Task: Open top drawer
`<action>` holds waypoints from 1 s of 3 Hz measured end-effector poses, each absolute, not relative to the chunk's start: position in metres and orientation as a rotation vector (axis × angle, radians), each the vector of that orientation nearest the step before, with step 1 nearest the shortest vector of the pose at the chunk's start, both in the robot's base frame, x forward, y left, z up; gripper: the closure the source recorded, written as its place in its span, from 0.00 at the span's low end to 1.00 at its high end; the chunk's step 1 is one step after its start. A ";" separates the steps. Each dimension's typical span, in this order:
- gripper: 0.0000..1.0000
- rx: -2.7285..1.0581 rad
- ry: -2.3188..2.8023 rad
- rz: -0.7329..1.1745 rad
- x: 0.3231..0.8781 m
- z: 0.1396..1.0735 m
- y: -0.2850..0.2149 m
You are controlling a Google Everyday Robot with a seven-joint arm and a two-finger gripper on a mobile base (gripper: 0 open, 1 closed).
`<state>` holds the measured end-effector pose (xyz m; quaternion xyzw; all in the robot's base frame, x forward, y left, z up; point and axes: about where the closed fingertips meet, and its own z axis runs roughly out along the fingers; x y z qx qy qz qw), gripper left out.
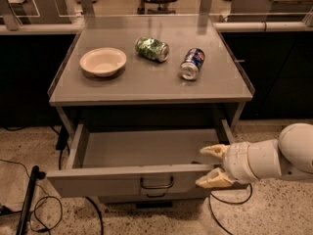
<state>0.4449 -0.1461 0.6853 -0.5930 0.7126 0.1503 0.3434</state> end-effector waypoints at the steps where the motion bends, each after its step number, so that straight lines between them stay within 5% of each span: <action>1: 0.65 -1.531 1.858 0.391 0.433 0.685 -0.150; 2: 0.88 -1.507 1.870 0.378 0.407 0.688 -0.161; 3: 1.00 -1.475 1.878 0.354 0.383 0.696 -0.174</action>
Offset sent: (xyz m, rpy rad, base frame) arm -0.0698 -0.0340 0.0066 0.0054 -0.0076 -0.0719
